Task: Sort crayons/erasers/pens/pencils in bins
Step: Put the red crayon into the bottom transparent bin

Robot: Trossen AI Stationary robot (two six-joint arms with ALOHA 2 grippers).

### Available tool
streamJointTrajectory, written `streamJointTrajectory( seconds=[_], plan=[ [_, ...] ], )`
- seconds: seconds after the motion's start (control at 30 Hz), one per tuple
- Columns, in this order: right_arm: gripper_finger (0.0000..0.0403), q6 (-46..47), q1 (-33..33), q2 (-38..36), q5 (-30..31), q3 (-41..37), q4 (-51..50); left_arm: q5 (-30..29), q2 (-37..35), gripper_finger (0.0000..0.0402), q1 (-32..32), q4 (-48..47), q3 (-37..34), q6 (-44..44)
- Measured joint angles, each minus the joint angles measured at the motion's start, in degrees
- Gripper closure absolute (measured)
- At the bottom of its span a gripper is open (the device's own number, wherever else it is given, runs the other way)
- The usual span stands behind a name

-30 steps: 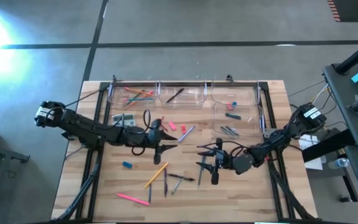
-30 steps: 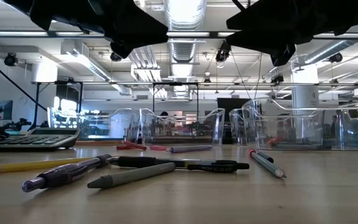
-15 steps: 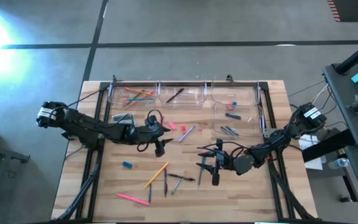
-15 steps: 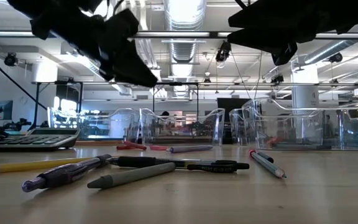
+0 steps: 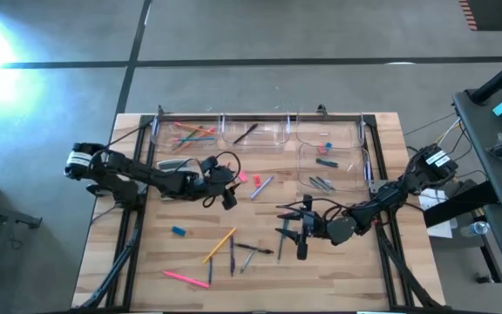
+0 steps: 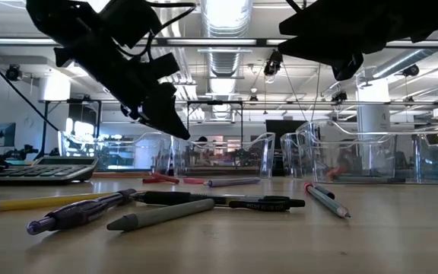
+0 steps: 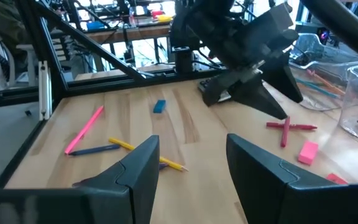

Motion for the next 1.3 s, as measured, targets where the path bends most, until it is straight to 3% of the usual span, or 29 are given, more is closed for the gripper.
streamJointTrajectory(
  seconds=[0.2,0.93,1.17,1.3],
  plan=[
    [0.0227,4.94,-0.40,0.04,0.00,-0.09,0.17,0.03,-1.34,0.0200,0.39,0.09,0.18,-1.83],
    [0.0227,6.01,-1.05,0.14,0.36,-0.11,-0.30,0.18,-4.44,0.0200,0.32,0.18,0.30,-1.79],
    [0.0227,6.96,-1.05,0.17,0.36,-0.15,-1.79,0.05,-4.46,0.0200,0.35,0.66,0.30,0.42],
    [0.0227,6.96,-1.05,0.17,0.37,-0.15,-1.73,-2.34,-4.46,0.0201,0.30,0.84,0.52,5.83]
  ],
)
